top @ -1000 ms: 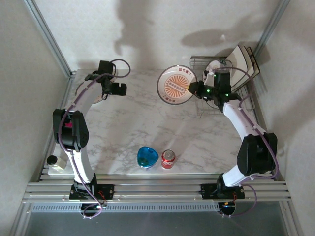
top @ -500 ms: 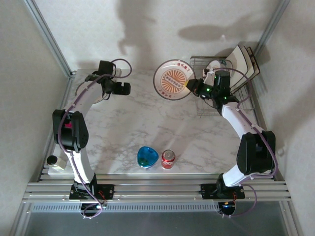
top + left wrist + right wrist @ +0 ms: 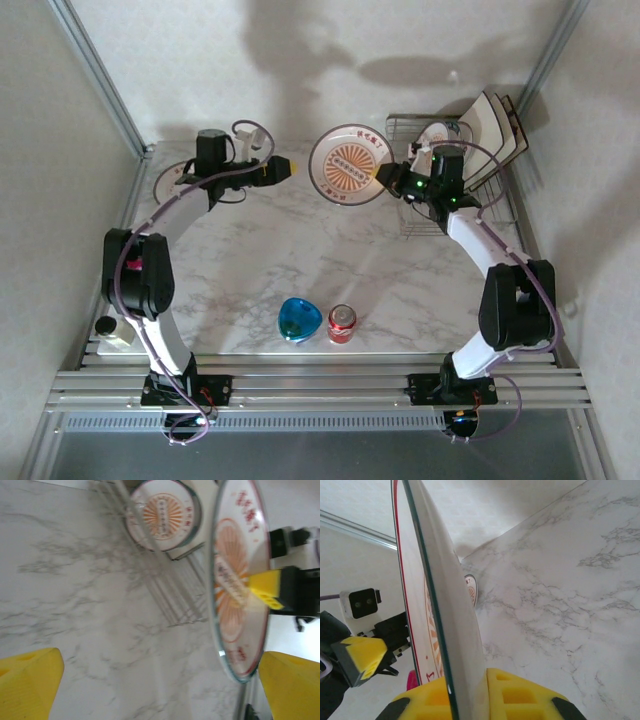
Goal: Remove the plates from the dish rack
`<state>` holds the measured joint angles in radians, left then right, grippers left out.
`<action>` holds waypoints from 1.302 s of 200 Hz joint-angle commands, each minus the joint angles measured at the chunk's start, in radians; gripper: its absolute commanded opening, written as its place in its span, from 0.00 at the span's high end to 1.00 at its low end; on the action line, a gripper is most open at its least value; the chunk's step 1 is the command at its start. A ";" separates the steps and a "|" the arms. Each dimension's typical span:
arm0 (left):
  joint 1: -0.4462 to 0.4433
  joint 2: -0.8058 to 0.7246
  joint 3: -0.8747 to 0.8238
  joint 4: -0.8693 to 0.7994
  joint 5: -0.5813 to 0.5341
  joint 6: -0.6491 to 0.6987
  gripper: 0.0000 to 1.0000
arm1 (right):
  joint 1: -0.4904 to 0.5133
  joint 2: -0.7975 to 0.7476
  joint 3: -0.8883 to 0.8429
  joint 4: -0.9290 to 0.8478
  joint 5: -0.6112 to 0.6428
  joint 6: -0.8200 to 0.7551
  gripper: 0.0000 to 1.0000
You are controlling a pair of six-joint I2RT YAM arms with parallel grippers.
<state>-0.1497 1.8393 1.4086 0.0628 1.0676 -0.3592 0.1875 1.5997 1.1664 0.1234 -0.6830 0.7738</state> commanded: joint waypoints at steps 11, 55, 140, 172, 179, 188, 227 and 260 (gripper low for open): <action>-0.034 0.041 -0.006 0.170 0.108 -0.109 0.01 | 0.041 0.032 0.063 0.024 -0.036 -0.030 1.00; -0.059 0.079 -0.004 0.203 0.119 -0.137 0.22 | 0.077 0.077 0.104 0.046 -0.045 -0.022 1.00; -0.064 0.100 -0.002 0.223 0.131 -0.159 1.00 | 0.116 0.123 0.158 0.018 -0.040 -0.047 1.00; -0.063 0.101 0.000 0.235 0.121 -0.172 1.00 | 0.119 0.130 0.167 -0.003 -0.037 -0.057 0.95; -0.062 0.101 0.000 0.237 0.119 -0.175 1.00 | 0.118 0.131 0.170 -0.015 -0.033 -0.065 0.83; -0.061 0.101 0.002 0.242 0.114 -0.180 1.00 | 0.118 0.130 0.176 -0.033 -0.029 -0.076 0.66; -0.033 0.085 0.006 0.246 0.081 -0.195 1.00 | 0.118 0.122 0.244 -0.208 0.034 -0.186 0.10; 0.022 0.054 -0.026 0.311 0.030 -0.252 1.00 | 0.101 0.130 0.358 -0.448 0.151 -0.312 0.01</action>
<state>-0.1757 1.9385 1.4036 0.2577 1.1275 -0.5739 0.2989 1.7267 1.4334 -0.1246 -0.6262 0.5831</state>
